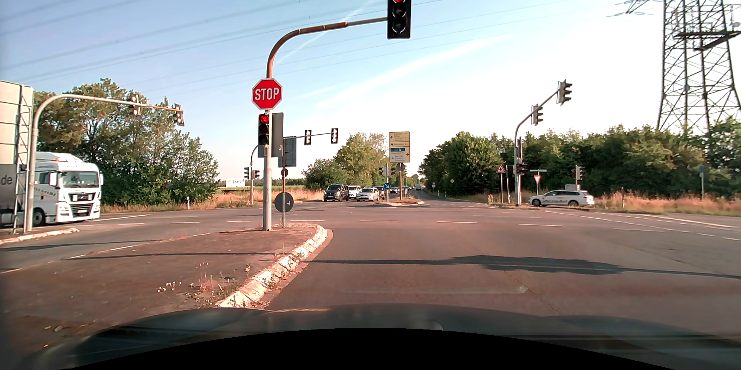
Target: Follow the waypoints while adhering to traffic rules and regulations
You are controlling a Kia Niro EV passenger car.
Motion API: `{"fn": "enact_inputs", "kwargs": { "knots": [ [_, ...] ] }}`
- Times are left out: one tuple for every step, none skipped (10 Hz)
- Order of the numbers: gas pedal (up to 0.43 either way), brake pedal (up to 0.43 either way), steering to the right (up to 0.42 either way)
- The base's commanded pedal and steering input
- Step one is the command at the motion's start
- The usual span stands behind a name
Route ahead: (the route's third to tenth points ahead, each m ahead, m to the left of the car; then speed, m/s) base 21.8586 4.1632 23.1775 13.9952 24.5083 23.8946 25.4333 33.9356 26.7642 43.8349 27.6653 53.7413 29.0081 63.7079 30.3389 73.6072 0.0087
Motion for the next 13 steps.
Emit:
{"fn": "enact_inputs", "kwargs": {
  "knots": [
    [0.0, 0.28, -0.002],
    [0.0, 0.28, -0.002],
    [0.0, 0.28, -0.002],
    [0.0, 0.28, -0.002],
    [0.0, 0.28, -0.002],
    [0.0, 0.274, -0.002],
    [0.0, 0.28, -0.002],
    [0.0, 0.28, -0.002],
    [0.0, 0.28, -0.002],
    [0.0, 0.28, -0.002],
    [0.0, 0.28, -0.002],
    [0.0, 0.28, -0.002],
    [0.0, 0.28, -0.002]
  ]
}}
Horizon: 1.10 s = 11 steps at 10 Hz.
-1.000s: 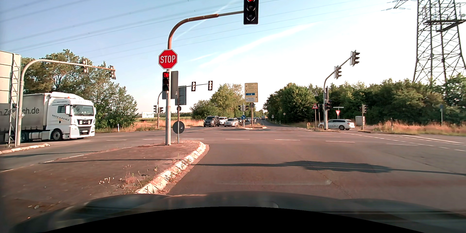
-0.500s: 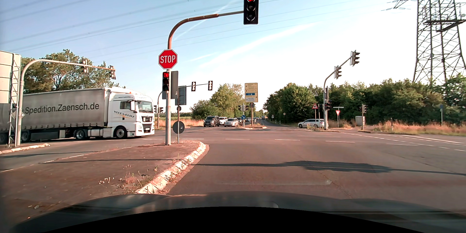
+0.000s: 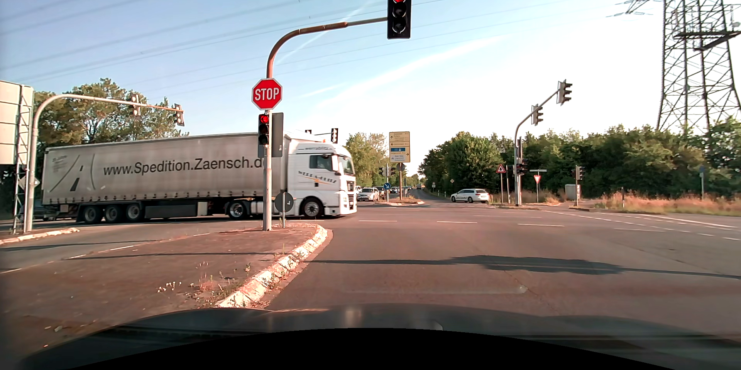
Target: Follow the waypoints while adhering to traffic rules and regulations
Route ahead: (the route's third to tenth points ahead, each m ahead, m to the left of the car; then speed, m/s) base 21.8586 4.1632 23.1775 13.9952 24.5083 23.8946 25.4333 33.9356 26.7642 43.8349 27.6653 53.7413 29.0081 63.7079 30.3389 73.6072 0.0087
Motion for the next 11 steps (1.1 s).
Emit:
{"fn": "enact_inputs", "kwargs": {
  "knots": [
    [0.0, 0.28, -0.002],
    [0.0, 0.28, -0.002],
    [0.0, 0.28, -0.002],
    [0.0, 0.28, -0.002],
    [0.0, 0.28, -0.002],
    [0.0, 0.274, -0.002],
    [0.0, 0.28, -0.002],
    [0.0, 0.28, -0.002],
    [0.0, 0.274, -0.002],
    [0.0, 0.28, -0.002],
    [0.0, 0.28, -0.002]
  ]
}}
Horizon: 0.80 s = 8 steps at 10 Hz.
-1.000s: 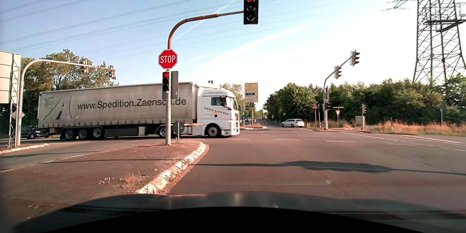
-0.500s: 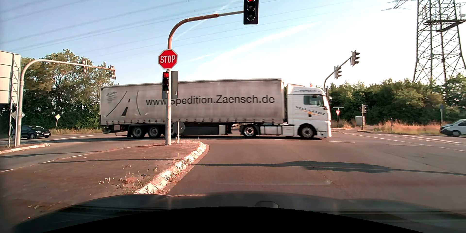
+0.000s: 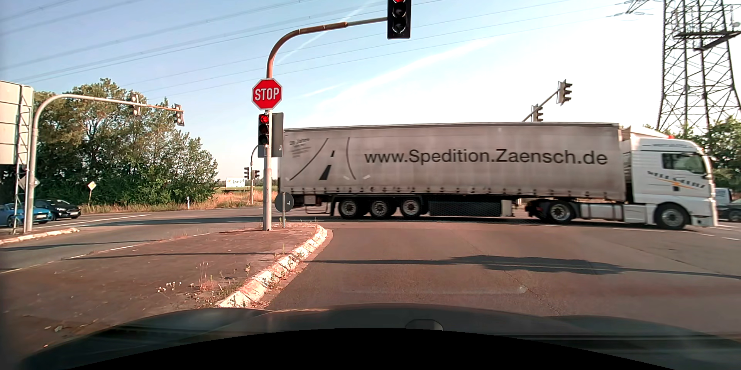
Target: Follow the waypoints while adhering to traffic rules and regulations
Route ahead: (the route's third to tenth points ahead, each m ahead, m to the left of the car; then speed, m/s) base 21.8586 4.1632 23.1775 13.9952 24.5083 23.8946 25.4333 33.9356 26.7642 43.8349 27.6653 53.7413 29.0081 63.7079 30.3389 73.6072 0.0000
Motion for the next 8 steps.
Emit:
{"fn": "enact_inputs", "kwargs": {
  "knots": [
    [0.0, 0.28, -0.002],
    [0.0, 0.28, -0.002],
    [0.0, 0.274, -0.002],
    [0.0, 0.28, -0.002],
    [0.0, 0.28, -0.002],
    [0.0, 0.28, -0.002],
    [0.0, 0.28, -0.002],
    [0.0, 0.28, -0.002]
  ]
}}
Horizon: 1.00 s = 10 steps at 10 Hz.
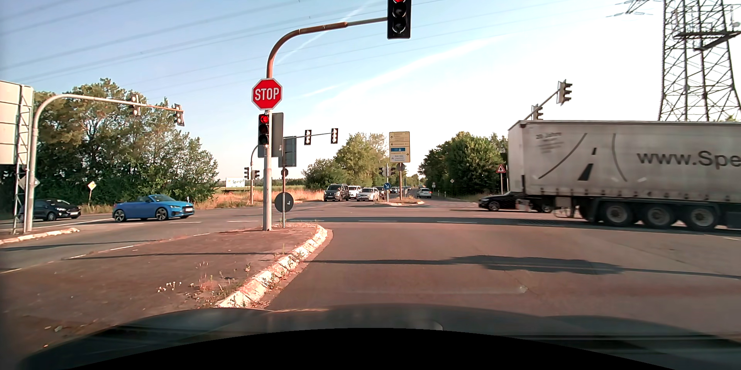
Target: Follow the waypoints while adhering to traffic rules and regulations
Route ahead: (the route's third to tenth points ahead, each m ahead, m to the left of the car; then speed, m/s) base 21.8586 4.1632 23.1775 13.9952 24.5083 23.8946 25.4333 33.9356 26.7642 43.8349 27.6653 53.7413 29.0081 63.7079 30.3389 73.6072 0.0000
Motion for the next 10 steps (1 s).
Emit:
{"fn": "enact_inputs", "kwargs": {
  "knots": [
    [0.0, 0.274, -0.002],
    [0.0, 0.28, -0.002],
    [0.0, 0.28, -0.002],
    [0.0, 0.28, -0.002],
    [0.0, 0.28, -0.002],
    [0.0, 0.28, -0.002],
    [0.0, 0.28, -0.002],
    [0.0, 0.28, -0.002],
    [0.0, 0.28, -0.002],
    [0.0, 0.28, -0.002]
  ]
}}
